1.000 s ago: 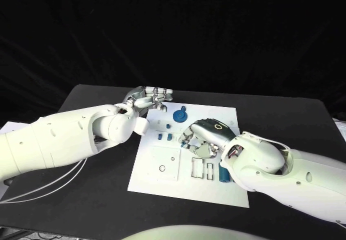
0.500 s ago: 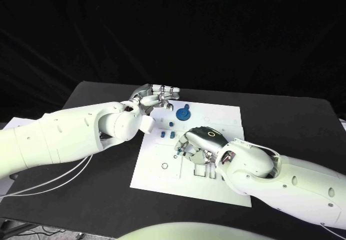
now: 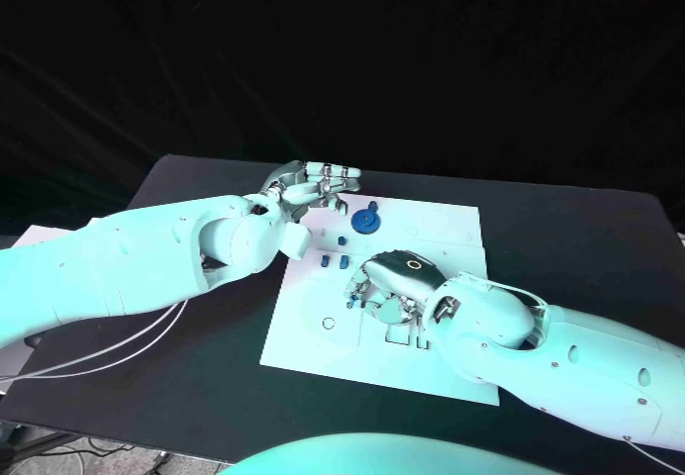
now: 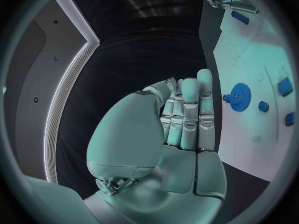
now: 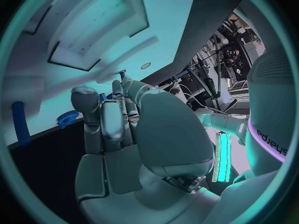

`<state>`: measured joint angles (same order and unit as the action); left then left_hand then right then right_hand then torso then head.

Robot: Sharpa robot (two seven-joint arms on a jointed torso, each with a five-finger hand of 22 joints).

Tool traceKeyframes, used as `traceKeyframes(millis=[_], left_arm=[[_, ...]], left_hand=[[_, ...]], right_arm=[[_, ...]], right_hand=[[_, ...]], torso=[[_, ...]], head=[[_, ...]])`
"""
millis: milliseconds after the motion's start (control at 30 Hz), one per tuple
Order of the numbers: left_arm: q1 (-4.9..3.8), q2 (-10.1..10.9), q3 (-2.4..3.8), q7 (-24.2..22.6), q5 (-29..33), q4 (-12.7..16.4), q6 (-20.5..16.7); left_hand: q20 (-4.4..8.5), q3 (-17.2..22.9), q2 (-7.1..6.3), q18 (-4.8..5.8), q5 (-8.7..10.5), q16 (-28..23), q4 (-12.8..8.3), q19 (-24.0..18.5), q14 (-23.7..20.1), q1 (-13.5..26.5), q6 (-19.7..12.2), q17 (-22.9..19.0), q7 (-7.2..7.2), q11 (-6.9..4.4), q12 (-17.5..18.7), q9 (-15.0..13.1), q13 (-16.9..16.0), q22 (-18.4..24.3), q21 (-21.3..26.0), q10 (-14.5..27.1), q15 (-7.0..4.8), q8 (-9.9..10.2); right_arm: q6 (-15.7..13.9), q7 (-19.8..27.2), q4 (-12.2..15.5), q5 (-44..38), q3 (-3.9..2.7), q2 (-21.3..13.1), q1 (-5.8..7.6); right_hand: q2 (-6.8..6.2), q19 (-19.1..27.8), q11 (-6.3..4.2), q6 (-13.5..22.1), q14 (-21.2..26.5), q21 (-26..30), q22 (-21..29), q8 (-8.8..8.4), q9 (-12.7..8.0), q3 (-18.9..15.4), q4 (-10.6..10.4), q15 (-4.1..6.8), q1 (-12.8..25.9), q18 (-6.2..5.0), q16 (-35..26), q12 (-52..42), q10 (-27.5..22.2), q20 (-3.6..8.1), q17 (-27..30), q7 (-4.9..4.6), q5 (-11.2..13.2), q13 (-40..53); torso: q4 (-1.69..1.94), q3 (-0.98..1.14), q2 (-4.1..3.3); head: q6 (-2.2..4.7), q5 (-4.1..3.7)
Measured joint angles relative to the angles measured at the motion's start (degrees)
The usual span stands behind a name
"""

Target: Assemble the parts on the task board

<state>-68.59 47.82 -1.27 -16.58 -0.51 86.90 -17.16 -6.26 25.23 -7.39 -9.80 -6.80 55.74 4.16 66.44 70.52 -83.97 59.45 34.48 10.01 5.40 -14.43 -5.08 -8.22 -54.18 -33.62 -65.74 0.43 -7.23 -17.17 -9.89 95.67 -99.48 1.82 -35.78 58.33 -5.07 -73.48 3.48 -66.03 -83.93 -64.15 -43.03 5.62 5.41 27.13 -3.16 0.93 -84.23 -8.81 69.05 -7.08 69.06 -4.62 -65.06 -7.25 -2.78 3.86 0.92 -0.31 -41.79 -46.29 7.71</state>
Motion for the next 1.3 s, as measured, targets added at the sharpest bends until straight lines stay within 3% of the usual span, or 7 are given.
traceKeyframes(millis=[700,767,833,967,1067,1233,1300], left_arm=[[0.0,-0.08,0.0,0.17,-0.02,0.09,0.08],[0.0,-0.08,0.0,0.17,-0.02,0.09,0.09],[0.0,-0.08,0.0,0.18,-0.02,0.09,0.09],[0.0,-0.09,0.0,0.21,-0.02,0.06,0.11],[0.0,-0.08,0.0,0.23,-0.02,0.03,0.12],[0.0,-0.04,0.0,0.28,-0.02,0.02,0.13],[0.0,-0.01,0.0,0.3,-0.02,0.0,0.14]], left_hand=[[0.0,0.0,0.0,0.01,0.0,0.0,0.0,0.0,-0.07,0.0,0.0,0.01,0.0,-0.01,0.0,0.0,0.01,-0.01,0.21,-0.01,0.09,0.0],[0.0,0.0,0.0,0.0,0.0,0.0,0.0,0.0,-0.07,0.0,0.0,0.01,0.0,-0.01,0.0,-0.01,0.01,-0.01,0.2,-0.01,0.09,0.0],[0.0,0.0,0.0,0.0,0.0,0.0,0.0,0.0,-0.08,0.0,0.0,0.01,0.0,-0.01,0.0,-0.01,0.02,-0.01,0.2,-0.01,0.09,0.0],[0.0,0.0,0.0,0.0,0.0,0.0,0.0,0.0,-0.08,0.0,0.0,0.01,0.0,-0.01,0.0,-0.01,0.02,-0.01,0.2,-0.01,0.09,0.0],[0.0,0.12,0.0,0.0,0.0,0.0,-0.12,0.0,-0.08,0.0,0.0,0.01,0.0,-0.01,0.0,-0.01,0.01,0.01,0.2,-0.01,0.1,0.0],[0.0,0.17,0.0,0.0,0.0,0.0,-0.16,0.0,-0.08,0.0,0.0,0.01,-0.01,-0.01,-0.22,-0.01,-0.04,0.05,0.2,-0.01,0.1,0.0],[0.0,0.17,0.0,0.0,0.0,0.0,-0.16,0.0,-0.08,0.0,0.0,0.01,-0.01,-0.01,-0.22,-0.01,-0.04,0.05,0.2,-0.02,0.1,0.0]], right_arm=[[2.94,-2.25,-0.97,-3.7,-0.05,2.06,-0.33],[3.36,-2.61,-0.92,-4.18,-0.06,2.2,-0.31],[3.72,-2.97,-0.89,-4.55,-0.04,2.28,-0.31],[3.98,-3.83,-0.65,-5.3,0.03,2.22,-0.34],[3.32,-4.68,-0.28,-5.88,0.13,1.98,-0.58],[0.6,-6.25,0.25,-6.62,0.3,0.59,-0.94],[-0.99,-6.79,0.82,-6.74,0.31,-0.44,-1.03]], right_hand=[[-0.27,0.0,0.09,0.02,0.0,-0.24,-0.13,-0.23,0.0,0.16,0.17,0.0,1.04,-0.02,0.28,0.45,0.08,0.0,-0.26,0.02,0.0,0.07],[-0.62,0.01,0.26,0.24,0.0,-0.24,0.02,-0.24,0.11,0.16,0.16,0.0,1.39,-0.02,0.29,0.54,-0.08,-0.01,-0.26,-0.2,0.0,0.06],[-1.08,0.56,1.08,1.35,-0.11,0.1,1.07,-0.96,-0.01,-0.27,-0.27,-0.15,2.57,-0.03,0.57,1.39,-1.26,-0.56,-0.3,-0.86,-0.06,-0.05],[-3.6,1.57,1.87,6.31,-0.09,1.34,2.93,-1.99,-1.33,-2.44,-1.05,-1.34,5.13,-0.03,0.57,3.12,-5.82,-1.57,0.27,-1.69,-0.46,-0.31],[-4.68,1.86,2.46,9.04,-0.09,1.56,3.39,-1.99,-1.6,-4.63,-1.41,-1.35,6.2,-0.03,0.53,3.14,-8.39,-1.86,0.48,-2.0,-0.45,-0.31],[-4.67,2.6,2.78,9.96,-0.09,2.44,4.68,-1.99,-1.46,-7.33,-1.56,-1.35,6.19,-0.03,-0.33,1.82,-10.93,-1.95,1.54,-2.51,-1.37,0.1],[-4.31,2.6,2.88,9.54,-0.09,2.44,4.66,-1.61,-1.29,-7.85,-1.66,-1.35,5.84,-0.03,-0.33,0.79,-11.03,-1.95,1.55,-2.09,-1.56,0.24]], torso=[[-0.02,-0.07,0.03],[0.0,-0.1,0.04],[0.02,-0.09,0.05],[0.01,-0.09,0.05],[-0.01,-0.1,0.05],[-0.02,-0.03,0.05],[-0.01,0.01,0.04]], head=[[-0.34,0.11],[-0.38,0.09],[-0.4,0.07],[-0.43,0.03],[-0.44,0.01],[-0.34,-0.12],[-0.27,-0.19]])
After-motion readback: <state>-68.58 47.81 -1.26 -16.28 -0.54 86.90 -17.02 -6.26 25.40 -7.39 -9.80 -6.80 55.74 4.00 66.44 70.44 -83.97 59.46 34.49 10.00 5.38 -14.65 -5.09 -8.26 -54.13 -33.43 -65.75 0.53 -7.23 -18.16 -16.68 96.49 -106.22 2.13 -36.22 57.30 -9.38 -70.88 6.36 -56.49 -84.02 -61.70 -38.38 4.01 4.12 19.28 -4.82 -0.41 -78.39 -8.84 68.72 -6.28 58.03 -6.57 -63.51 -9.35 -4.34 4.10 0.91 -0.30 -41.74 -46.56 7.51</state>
